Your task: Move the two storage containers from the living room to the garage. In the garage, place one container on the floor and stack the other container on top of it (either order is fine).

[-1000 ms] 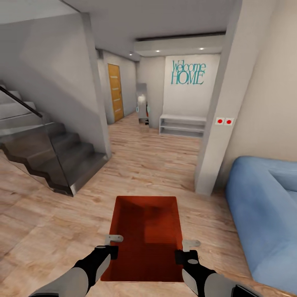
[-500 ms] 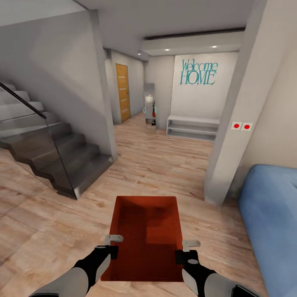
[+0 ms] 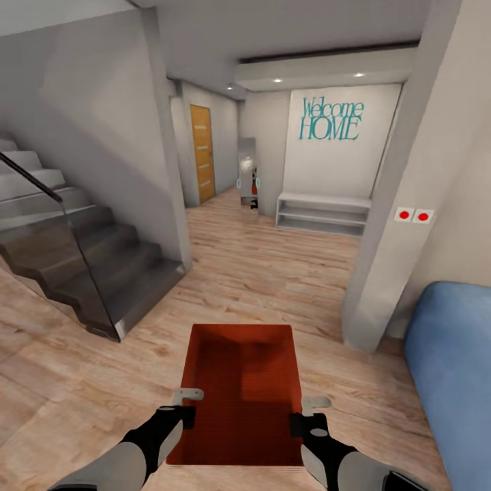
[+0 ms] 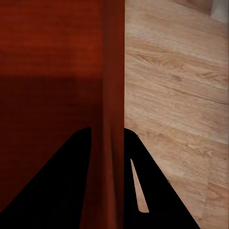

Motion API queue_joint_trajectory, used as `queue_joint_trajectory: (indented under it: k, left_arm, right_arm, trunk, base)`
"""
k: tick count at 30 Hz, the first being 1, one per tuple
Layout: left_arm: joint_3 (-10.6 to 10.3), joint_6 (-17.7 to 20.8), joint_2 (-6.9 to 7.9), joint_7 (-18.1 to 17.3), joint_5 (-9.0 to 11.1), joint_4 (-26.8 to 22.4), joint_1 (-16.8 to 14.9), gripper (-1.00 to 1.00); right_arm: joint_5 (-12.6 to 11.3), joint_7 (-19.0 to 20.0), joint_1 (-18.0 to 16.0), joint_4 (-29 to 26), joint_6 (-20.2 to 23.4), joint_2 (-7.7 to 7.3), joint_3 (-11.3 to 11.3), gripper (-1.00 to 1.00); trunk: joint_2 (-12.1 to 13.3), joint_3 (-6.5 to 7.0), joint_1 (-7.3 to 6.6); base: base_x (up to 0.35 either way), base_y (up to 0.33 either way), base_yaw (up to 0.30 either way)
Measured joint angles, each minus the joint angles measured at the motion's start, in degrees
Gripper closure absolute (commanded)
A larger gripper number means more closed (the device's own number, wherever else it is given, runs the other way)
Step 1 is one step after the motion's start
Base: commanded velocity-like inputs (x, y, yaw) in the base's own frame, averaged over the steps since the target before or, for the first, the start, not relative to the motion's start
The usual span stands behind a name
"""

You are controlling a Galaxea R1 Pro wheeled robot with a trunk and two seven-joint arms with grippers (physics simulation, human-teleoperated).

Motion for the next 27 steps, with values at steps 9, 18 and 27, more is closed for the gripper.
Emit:
queue_joint_trajectory:
  k: [9,18,27]
  left_arm:
    - [0.13,0.02,-0.06,0.02,-0.17,-0.02,0.0,1.0]
    - [-0.04,0.0,0.01,0.0,0.05,-0.01,0.0,1.0]
    - [-0.06,-0.05,0.02,-0.01,0.09,0.01,0.0,1.0]
  right_arm:
    - [0.02,0.08,0.0,0.0,0.0,-0.05,-0.05,1.0]
    - [0.02,-0.01,0.0,0.0,0.0,0.01,-0.02,1.0]
    - [0.09,-0.03,0.0,-0.02,0.0,0.01,-0.05,1.0]
  trunk:
    - [0.0,0.0,0.0]
    - [0.0,0.0,0.0]
    - [0.0,0.0,0.0]
  base:
    - [0.322,0.0,0.0]
    - [0.322,0.0,0.0]
    - [0.322,0.0,0.0]
